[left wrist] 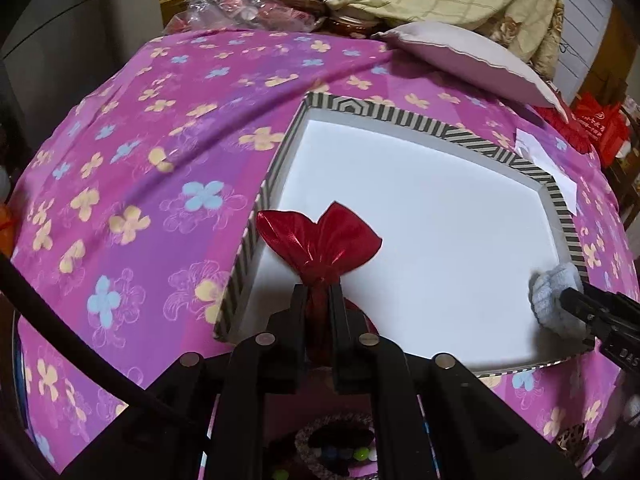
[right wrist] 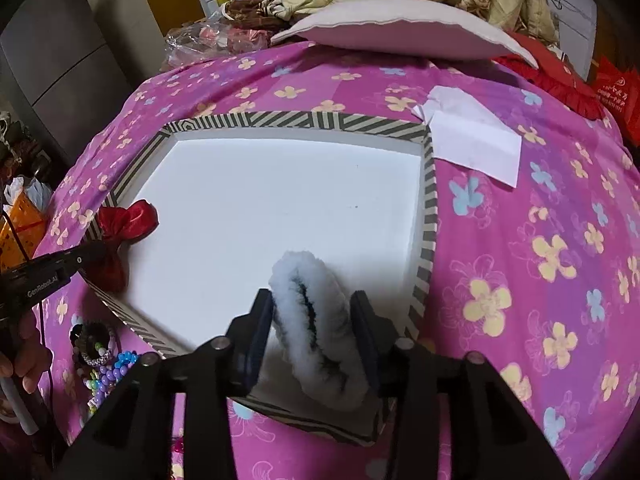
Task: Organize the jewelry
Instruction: 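Place the red bow in the tray with the left tool while the right tool places the scrunchie, then open both tools and withdraw them from the tray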
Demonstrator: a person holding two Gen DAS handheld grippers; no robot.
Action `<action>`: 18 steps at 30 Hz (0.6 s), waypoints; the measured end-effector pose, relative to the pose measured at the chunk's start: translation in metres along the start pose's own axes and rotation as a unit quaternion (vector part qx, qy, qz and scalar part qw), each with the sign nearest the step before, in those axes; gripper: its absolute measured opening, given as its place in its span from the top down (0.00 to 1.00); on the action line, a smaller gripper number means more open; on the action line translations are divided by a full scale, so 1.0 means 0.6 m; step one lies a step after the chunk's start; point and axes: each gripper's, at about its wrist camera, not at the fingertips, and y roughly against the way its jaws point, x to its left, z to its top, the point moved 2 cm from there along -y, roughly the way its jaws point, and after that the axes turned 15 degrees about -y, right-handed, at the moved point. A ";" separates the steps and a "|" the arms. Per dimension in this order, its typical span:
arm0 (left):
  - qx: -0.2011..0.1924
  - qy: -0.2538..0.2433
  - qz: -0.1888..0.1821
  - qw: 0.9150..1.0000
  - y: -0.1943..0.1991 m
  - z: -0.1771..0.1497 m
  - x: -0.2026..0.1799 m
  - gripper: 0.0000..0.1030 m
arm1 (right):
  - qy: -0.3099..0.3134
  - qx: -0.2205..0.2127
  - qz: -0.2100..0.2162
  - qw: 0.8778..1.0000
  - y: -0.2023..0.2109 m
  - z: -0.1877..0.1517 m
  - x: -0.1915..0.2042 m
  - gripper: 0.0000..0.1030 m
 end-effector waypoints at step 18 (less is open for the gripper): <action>-0.066 -0.001 0.022 0.998 0.133 -0.036 -0.013 0.70 | -0.007 -0.080 0.068 0.994 0.155 -0.069 0.015 0.38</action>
